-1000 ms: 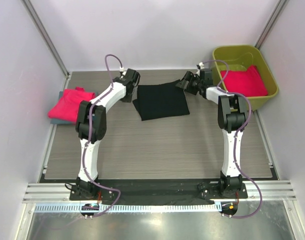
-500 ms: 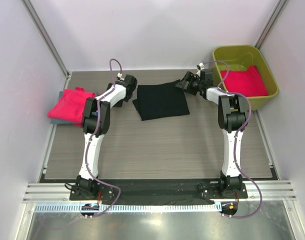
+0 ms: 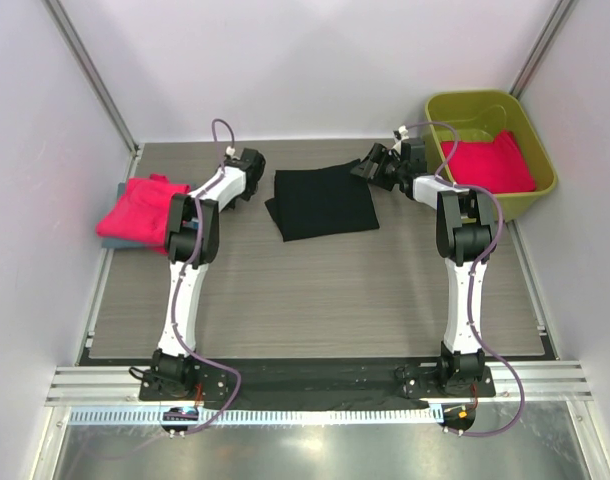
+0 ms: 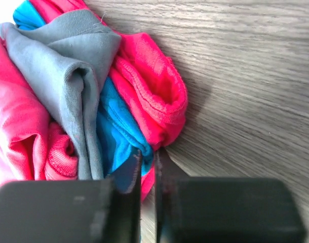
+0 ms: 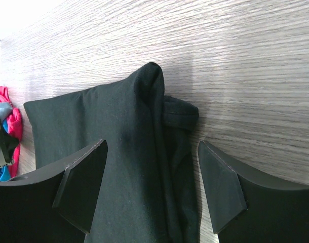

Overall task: Fold and stack the t-shirts
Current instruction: Fold the tshirt, then neatly place the folded tshirt to the corner

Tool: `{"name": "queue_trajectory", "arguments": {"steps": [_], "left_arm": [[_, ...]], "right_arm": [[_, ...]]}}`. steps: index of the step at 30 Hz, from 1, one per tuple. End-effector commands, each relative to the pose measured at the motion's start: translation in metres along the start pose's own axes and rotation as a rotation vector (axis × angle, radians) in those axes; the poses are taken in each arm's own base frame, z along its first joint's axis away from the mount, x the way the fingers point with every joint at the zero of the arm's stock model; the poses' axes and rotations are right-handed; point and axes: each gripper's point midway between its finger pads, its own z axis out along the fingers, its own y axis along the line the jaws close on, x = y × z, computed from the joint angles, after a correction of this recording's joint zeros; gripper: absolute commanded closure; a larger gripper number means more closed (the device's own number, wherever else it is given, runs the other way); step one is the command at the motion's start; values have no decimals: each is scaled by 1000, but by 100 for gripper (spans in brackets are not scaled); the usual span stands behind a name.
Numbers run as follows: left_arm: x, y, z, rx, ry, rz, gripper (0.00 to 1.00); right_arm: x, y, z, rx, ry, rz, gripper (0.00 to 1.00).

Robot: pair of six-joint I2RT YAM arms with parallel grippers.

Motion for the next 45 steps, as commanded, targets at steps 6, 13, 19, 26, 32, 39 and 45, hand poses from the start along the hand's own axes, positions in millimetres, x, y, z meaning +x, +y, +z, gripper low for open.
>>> {"name": "queue_trajectory", "arguments": {"steps": [6, 13, 19, 26, 32, 39, 45], "left_arm": [[-35, -36, -40, 174, -70, -156, 100], [-74, -75, -89, 385, -140, -280, 69], [-84, -60, -112, 456, -193, -399, 31], [-95, -60, -165, 726, -263, -523, 0], [-111, -83, -188, 927, -311, -617, 1], [-124, -125, -170, 1113, -211, -693, 1], [-125, -141, -145, 1102, -178, -715, 7]], "right_arm": [[4, 4, -9, 7, 26, 9, 22], [5, 1, -12, 28, 36, -7, 22], [5, -3, -11, 53, 46, -14, 21], [-4, -12, -14, 122, 17, -32, 21], [-2, -23, -8, 169, 29, -16, 19], [7, -29, 7, 220, 68, -17, 24], [13, -29, 18, 237, 81, -22, 28]]}}
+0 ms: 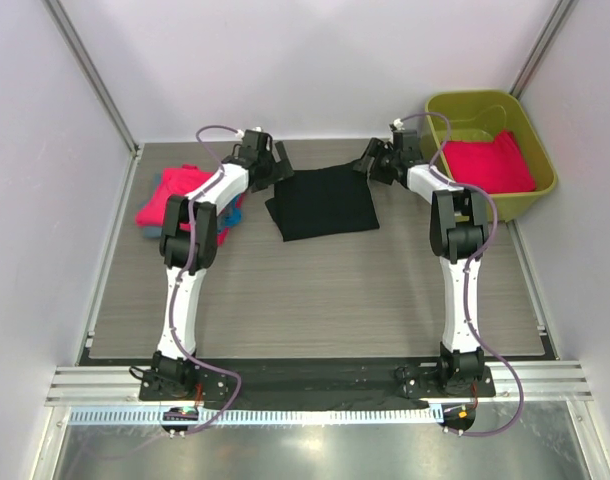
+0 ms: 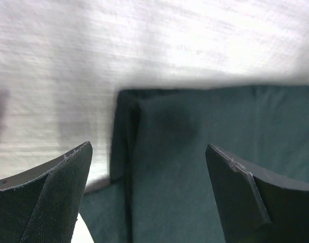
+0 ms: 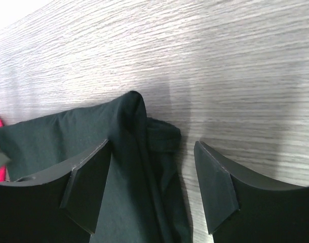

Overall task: Fold and stack the t-shirts
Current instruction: Neatly place the folded tshirt to the corner

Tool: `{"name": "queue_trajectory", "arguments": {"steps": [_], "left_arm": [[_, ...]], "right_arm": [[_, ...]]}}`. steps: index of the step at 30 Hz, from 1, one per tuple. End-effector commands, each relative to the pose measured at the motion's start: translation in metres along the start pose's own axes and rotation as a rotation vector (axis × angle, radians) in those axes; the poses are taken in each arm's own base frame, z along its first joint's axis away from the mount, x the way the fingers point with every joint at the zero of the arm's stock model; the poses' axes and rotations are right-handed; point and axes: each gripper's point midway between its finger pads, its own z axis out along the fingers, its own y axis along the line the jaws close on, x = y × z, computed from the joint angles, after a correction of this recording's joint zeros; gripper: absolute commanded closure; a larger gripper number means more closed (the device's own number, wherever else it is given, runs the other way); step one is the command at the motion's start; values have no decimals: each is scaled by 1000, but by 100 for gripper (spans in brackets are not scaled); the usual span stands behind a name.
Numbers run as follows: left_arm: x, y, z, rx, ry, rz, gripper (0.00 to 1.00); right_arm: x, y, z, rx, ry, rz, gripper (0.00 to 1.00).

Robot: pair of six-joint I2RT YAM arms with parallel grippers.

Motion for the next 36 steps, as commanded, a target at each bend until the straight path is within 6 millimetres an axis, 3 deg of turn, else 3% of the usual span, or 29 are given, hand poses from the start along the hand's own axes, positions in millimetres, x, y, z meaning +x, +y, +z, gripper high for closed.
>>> {"name": "queue_trajectory", "arguments": {"steps": [1, 5, 11, 15, 20, 23, 26, 27, 29, 31, 34, 35, 36], "left_arm": [[-3, 3, 11, 12, -3, -42, 7], [-4, 7, 14, 4, -11, -50, 7], [0, 4, 24, 29, 14, -57, 23], [10, 11, 32, 8, 39, -61, 27], [23, 12, 46, 3, 62, -79, 42], [28, 11, 56, -6, 72, -87, 46], [26, 9, 61, -4, 64, -111, 65], [23, 6, 61, -1, 55, -112, 79], [18, 2, 61, 13, 47, -114, 94], [14, -3, 59, 27, 42, -106, 100], [2, -15, 42, 66, 28, -82, 100], [0, -18, 36, 81, 29, -72, 100], [11, -13, 32, 72, 56, -64, 100]], "right_arm": [[28, -14, 12, 75, 75, -8, 29], [35, -7, 19, 63, 97, -19, 31], [38, -2, 22, 43, 105, -14, 35], [38, -1, 22, 39, 107, -8, 38], [40, 3, 25, 30, 112, -4, 42], [44, 4, 29, 31, 120, 2, 48], [46, 7, 31, 23, 127, 17, 57], [46, 9, 32, 14, 129, 19, 69], [43, 17, 33, 0, 123, 17, 84], [39, 24, 32, -14, 119, 14, 97], [26, 45, 19, -38, 93, -12, 98], [30, 48, 15, -36, 99, -21, 99], [19, 66, 0, -58, 73, -44, 99]]}}
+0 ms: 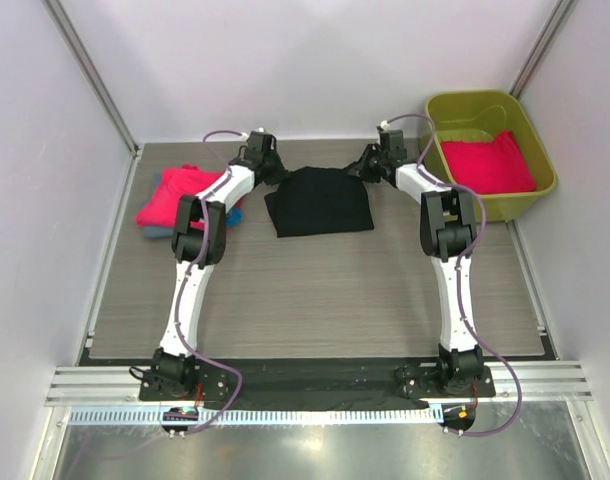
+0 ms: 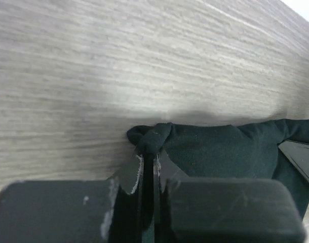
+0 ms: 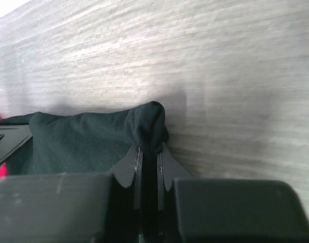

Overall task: Fold and stack the t-shirts
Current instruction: Neatly place the folded tshirt to the corner

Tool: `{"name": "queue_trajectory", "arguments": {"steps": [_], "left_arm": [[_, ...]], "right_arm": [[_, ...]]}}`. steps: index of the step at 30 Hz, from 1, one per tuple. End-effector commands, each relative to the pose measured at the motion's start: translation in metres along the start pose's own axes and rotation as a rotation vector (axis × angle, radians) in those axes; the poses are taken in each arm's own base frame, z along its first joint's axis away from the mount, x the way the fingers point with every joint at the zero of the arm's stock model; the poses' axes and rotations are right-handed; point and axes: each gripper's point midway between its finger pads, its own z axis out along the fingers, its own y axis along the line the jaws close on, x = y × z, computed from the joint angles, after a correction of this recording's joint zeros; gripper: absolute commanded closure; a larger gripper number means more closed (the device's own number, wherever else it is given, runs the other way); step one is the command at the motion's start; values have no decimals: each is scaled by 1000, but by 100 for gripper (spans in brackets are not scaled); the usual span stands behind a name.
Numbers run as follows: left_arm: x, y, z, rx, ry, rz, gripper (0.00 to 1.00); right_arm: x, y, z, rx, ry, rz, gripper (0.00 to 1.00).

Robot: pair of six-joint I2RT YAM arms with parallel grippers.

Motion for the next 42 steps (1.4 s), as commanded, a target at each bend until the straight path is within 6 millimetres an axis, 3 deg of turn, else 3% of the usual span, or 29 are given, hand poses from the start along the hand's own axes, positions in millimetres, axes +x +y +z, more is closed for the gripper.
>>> {"name": "queue_trajectory", "arguments": {"steps": [1, 2, 3, 4, 5, 6, 7, 8, 9, 10, 11, 12, 13, 14, 16, 17, 19, 20, 21, 24, 25, 29, 30, 31, 35, 37, 38, 41, 42], "left_arm": [[6, -12, -37, 19, 48, 46, 100], [4, -16, -45, 33, 31, 65, 100], [20, -4, -53, 13, 59, 65, 100], [5, -20, -77, 53, 18, 73, 100], [0, -28, -89, 83, -5, 80, 100], [14, -18, -97, 69, 22, 80, 100], [-1, -35, -125, 108, -23, 91, 100], [-1, -37, -137, 118, -25, 97, 100], [15, -26, -146, 107, 8, 100, 100], [15, -29, -162, 117, -1, 104, 100], [5, -40, -193, 149, -47, 112, 100], [19, -29, -204, 134, -31, 115, 100], [22, -26, -218, 131, -34, 119, 100], [22, -26, -245, 133, -61, 129, 100], [21, -10, -268, 56, -99, 138, 100], [22, -3, -296, 37, -120, 135, 100], [22, 11, -321, 4, -143, 118, 100], [22, 14, -332, 0, -150, 113, 100], [16, 12, -355, 17, -191, 114, 100], [1, 31, -391, -51, -257, 116, 100], [-7, 48, -399, -109, -273, 100, 100], [-50, 85, -422, -247, -389, 37, 100], [-58, 91, -424, -267, -401, 22, 100], [-70, 110, -423, -318, -411, -14, 100], [-112, 137, -428, -384, -474, -100, 100], [-129, 153, -433, -398, -506, -156, 100], [-138, 158, -432, -403, -511, -175, 100], [-166, 169, -445, -406, -573, -216, 100], [-171, 176, -441, -415, -568, -232, 100]], "right_arm": [[3, 52, -33, -52, 21, -61, 99], [15, 50, -37, -48, 34, -63, 99], [15, 63, -46, -65, 24, -80, 99], [3, 80, -67, -92, -13, -96, 99], [14, 80, -74, -95, -6, -94, 99], [15, 87, -83, -109, -14, -101, 99], [7, 110, -104, -145, -48, -104, 99], [20, 109, -109, -139, -47, -97, 99], [24, 117, -117, -151, -51, -96, 99], [36, 137, -127, -177, -46, -113, 99], [43, 146, -144, -178, -56, -130, 99], [47, 153, -153, -158, -79, -153, 99], [73, 167, -158, -162, -52, -187, 99], [72, 184, -177, -187, -82, -202, 99], [86, 200, -189, -198, -89, -209, 99], [95, 222, -205, -243, -95, -207, 99], [99, 241, -219, -266, -121, -210, 99], [111, 259, -228, -295, -115, -227, 99], [109, 272, -241, -317, -137, -235, 99], [114, 314, -262, -373, -161, -258, 99], [105, 334, -271, -414, -183, -259, 99], [113, 377, -263, -451, -153, -299, 99], [118, 387, -261, -465, -146, -308, 99], [119, 400, -250, -476, -142, -314, 99], [136, 426, -225, -491, -92, -327, 99], [135, 445, -226, -521, -106, -329, 99], [145, 442, -209, -500, -83, -334, 99], [145, 455, -200, -522, -90, -325, 99], [151, 452, -183, -504, -82, -330, 99]]}}
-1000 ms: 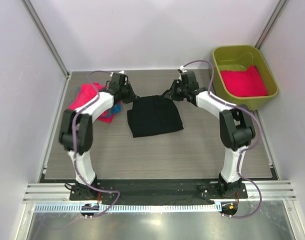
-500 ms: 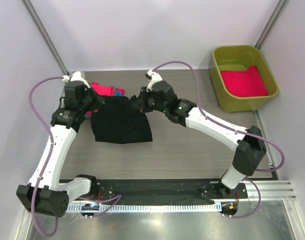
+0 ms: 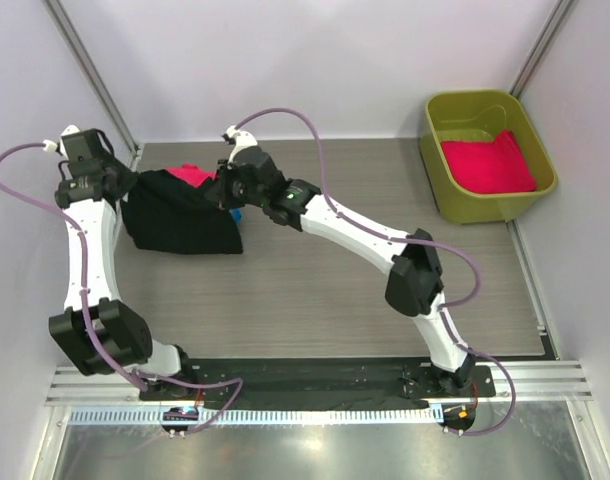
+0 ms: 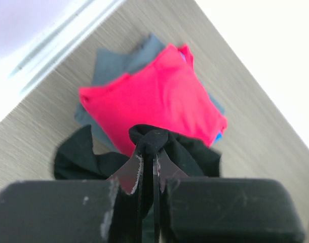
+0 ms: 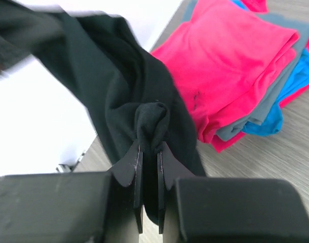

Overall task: Fold and stack the t-shirts
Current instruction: Neatly place the folded tshirt to the corner

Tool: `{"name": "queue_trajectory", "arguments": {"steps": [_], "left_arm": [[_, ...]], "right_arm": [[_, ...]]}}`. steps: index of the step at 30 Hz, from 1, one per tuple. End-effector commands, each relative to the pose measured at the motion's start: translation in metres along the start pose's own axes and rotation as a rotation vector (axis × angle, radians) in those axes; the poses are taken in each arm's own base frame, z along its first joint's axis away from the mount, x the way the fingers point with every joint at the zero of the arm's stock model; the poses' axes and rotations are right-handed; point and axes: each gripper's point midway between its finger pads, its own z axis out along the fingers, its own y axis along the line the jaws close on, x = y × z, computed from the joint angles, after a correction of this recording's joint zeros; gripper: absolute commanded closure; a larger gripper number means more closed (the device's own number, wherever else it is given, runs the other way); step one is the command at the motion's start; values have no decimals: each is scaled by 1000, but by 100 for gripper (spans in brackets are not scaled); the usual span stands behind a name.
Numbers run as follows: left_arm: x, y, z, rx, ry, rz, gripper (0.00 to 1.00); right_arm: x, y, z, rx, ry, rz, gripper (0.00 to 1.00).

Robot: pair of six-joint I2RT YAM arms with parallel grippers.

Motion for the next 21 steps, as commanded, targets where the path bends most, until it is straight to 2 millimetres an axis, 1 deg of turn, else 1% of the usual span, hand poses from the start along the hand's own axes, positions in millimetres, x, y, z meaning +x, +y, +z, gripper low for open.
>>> {"name": "queue_trajectory", "arguments": {"steps": [1, 2, 3, 4, 5, 6, 7, 8, 9, 10, 11, 12, 13, 15, 16, 18, 19, 21], "left_arm": [[-54, -5, -5, 31, -123, -74, 100], [-64, -8, -5, 38, -140, -85, 100], [-65, -5, 4, 32, -133, -97, 100], [-68, -7, 8, 41, -133, -104, 100], [-76, -9, 10, 43, -142, -107, 100], [-76, -7, 19, 34, -132, -111, 100], [-83, -10, 21, 43, -141, -120, 100], [-84, -11, 24, 49, -139, -124, 100], [-86, -12, 27, 51, -141, -128, 100], [-87, -11, 35, 52, -140, -136, 100], [-90, -14, 37, 61, -142, -145, 100], [-91, -12, 46, 60, -142, -152, 100], [-91, -11, 50, 58, -141, -161, 100], [-90, -18, 56, 100, -115, -178, 100], [-91, -18, 59, 102, -112, -183, 100], [-91, -17, 66, 98, -107, -187, 100], [-94, -19, 67, 106, -113, -187, 100], [-95, -20, 73, 111, -107, -189, 100]], "right_arm": [[-30, 24, 4, -42, -76, 3, 99], [-32, 23, 8, -36, -87, 2, 99], [-23, 16, 21, -23, -76, 2, 99], [-35, 24, 22, -43, -108, 4, 99], [-34, 23, 27, -46, -112, 5, 99], [-28, 20, 36, -43, -107, 10, 99], [-35, 24, 38, -57, -132, 13, 99], [-36, 25, 40, -61, -139, 15, 99], [-36, 23, 43, -58, -147, 14, 99], [-36, 22, 46, -60, -158, 10, 99], [-38, 18, 48, -46, -171, 9, 99], [-37, 15, 50, -39, -175, 2, 99], [-39, 14, 51, -39, -186, 2, 99], [-46, 11, 53, -29, -214, 3, 99], [-50, 9, 53, -21, -230, 0, 99], [-52, -1, 56, 14, -248, 0, 99], [-56, -6, 57, 14, -257, 8, 99], [-52, -15, 64, 17, -251, 29, 99]]}}
